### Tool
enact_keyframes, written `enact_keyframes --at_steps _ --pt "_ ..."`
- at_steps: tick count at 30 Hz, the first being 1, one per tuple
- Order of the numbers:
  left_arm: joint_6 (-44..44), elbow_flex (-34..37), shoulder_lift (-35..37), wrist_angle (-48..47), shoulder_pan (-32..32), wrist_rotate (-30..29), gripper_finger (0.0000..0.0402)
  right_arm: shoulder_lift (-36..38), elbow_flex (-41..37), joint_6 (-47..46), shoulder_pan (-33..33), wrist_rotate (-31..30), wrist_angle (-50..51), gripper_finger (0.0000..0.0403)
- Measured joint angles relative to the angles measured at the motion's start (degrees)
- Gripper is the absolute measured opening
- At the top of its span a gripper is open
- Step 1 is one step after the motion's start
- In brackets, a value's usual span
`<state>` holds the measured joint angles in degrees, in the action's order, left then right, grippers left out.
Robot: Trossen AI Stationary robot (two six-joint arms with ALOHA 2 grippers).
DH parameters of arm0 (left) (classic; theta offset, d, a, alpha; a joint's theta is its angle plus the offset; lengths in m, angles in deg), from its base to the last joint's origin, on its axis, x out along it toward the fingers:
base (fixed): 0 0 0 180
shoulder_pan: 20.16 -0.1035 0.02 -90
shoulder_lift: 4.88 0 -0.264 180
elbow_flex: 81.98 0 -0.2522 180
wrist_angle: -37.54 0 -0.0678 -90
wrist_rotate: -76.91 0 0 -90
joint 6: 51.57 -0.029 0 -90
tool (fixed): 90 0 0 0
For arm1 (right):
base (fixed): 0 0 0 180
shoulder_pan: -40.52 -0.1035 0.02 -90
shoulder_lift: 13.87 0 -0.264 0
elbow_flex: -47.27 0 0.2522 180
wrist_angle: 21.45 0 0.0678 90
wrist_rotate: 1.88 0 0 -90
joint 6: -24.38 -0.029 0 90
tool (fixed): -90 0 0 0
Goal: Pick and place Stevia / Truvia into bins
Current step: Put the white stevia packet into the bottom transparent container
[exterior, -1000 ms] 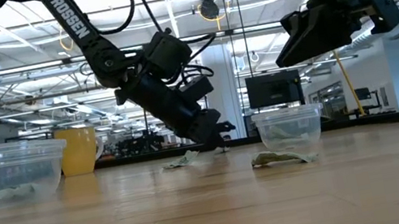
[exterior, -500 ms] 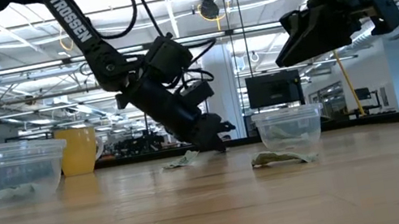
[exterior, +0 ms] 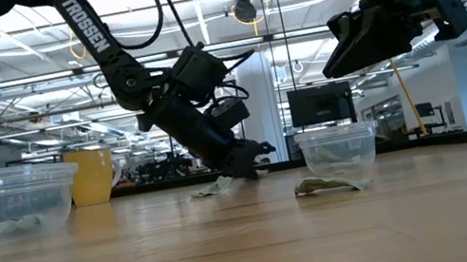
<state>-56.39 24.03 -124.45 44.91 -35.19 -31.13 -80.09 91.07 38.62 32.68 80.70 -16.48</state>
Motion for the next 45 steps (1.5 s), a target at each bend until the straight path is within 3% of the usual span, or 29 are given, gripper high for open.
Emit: enact_keyframes --at_steps 3,10,13,17,23,28,36,45 --pt "-0.42 0.0 -0.07 0.0 -0.07 0.02 0.0012 0.0 0.0 0.0 0.0 0.0 0.0 0.0071" --pt "0.44 0.22 3.4 -2.64 1.07 -2.47 0.0005 0.0 -0.01 -0.04 0.0 0.02 0.05 0.0071" --pt "0.01 0.03 10.71 -9.37 3.02 -4.01 0.0004 0.0 -0.01 -1.16 0.0 0.02 0.37 0.0071" --pt "1.5 0.02 23.44 -25.01 7.29 -7.4 0.0004 -0.02 0.0 -3.0 0.0 0.02 0.56 0.0071" --pt "18.28 0.0 41.64 -44.81 15.99 -12.93 0.0004 -0.02 -0.02 -3.34 0.0 0.03 1.16 0.0071" --pt "27.64 0.0 50.98 -56.0 25.55 -14.9 0.0003 -0.02 -0.02 -6.0 0.0 0.04 1.5 0.0071" --pt "39.95 0.02 50.96 -70.59 38.65 -14.3 0.0003 -0.02 -0.02 -6.06 0.0 0.04 1.44 0.0071" --pt "51.68 0.11 42.94 -82.59 47.69 -3.42 0.0002 -0.02 -0.02 -5.6 0.0 0.04 1.31 0.0071"
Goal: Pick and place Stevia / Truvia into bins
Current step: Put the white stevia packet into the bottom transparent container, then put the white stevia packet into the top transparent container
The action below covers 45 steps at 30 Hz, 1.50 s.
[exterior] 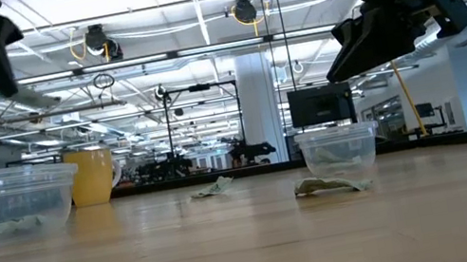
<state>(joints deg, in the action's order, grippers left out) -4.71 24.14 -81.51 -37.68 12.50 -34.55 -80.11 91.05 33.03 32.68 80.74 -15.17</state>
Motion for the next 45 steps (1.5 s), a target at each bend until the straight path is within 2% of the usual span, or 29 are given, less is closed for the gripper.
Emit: enact_keyframes --at_steps 4,11,15,20,26,37,41,45 --pt "4.26 -0.02 -3.88 0.69 1.09 3.69 0.0003 0.0 0.0 0.04 0.0 0.0 -0.38 0.0071" --pt "0.91 -0.02 -11.35 1.96 -1.72 13.89 0.0003 0.0 -0.02 -0.01 0.0 -0.01 -1.31 0.0071" --pt "-3.67 -0.03 -13.72 4.36 -4.15 14.18 0.0004 0.0 -0.02 -0.02 0.0 -0.01 -1.31 0.0071" --pt "-4.36 0.43 -14.07 5.75 -7.37 14.5 0.0008 0.0 -0.02 -0.02 0.0 -0.02 -1.31 0.0071" --pt "-4.53 1.16 -14.13 8.39 -10.47 18.63 0.0004 0.0 -0.02 -0.02 0.0 0.0 -1.31 0.0071" --pt "-3.44 1.16 -14.13 8.3 -12.17 21.5 0.0063 0.0 -0.02 -0.04 -1.21 0.38 -1.29 0.0071" --pt "-3.65 1.16 -14.13 8.26 -12.15 21.5 0.0077 0.0 -0.04 -0.11 -2.48 5.46 -1.93 0.0071" --pt "-6.44 1.06 -13.98 7.72 -12.16 21.54 0.0081 -1.65 -0.04 -0.28 -4.4 6.16 -6.26 0.0081"
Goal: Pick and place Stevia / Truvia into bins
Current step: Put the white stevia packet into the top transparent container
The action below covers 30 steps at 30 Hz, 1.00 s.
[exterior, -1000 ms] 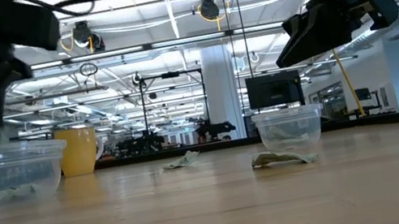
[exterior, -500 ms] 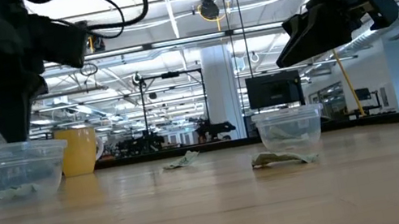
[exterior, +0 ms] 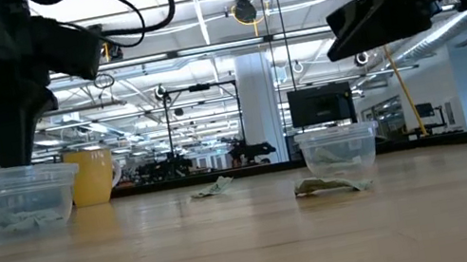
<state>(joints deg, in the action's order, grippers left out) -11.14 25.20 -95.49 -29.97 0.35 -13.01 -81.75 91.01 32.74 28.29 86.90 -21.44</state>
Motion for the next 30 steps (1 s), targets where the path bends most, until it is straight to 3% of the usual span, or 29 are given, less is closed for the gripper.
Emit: enact_keyframes --at_steps 9,17,24,30 --pt "-8.34 -6.26 0.28 -3.83 -1.13 0.88 0.0081 -12.09 0.29 1.64 -4.35 3.03 -11.49 0.0141" --pt "-15.49 -15.35 0.31 -3.91 -2.94 -14.18 0.0081 -21.33 6.48 -0.1 -5.89 2.95 -10.86 0.016" --pt "-24.64 -16.56 0.33 3.52 -4.83 -28.22 0.0081 -27.72 8.79 -5.6 -5.9 2.89 -11.86 0.0159" --pt "-30.23 -16.56 0.33 8.47 -7.55 -30.67 0.0081 -31.97 8.74 -8.94 -6.42 3.04 -13.94 0.0158"
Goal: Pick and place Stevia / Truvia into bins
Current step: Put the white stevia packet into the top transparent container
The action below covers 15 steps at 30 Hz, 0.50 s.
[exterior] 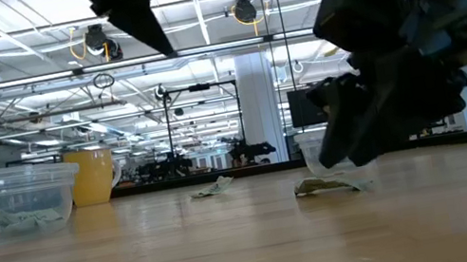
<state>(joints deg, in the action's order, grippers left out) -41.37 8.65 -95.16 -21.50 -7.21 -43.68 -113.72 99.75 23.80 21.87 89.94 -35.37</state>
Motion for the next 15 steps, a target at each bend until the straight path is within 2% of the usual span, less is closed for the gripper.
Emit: enact_keyframes --at_steps 5,15 --pt "-3.9 0.0 0.0 3.0 -2.32 -0.06 0.0081 -2.45 0.02 -0.5 -0.87 0.19 -5.06 0.0157" --pt "-6.03 0.0 -0.01 6.16 -6.16 0.17 0.0081 -4.51 0.02 -3.28 -0.99 -0.51 -5.18 0.0157"
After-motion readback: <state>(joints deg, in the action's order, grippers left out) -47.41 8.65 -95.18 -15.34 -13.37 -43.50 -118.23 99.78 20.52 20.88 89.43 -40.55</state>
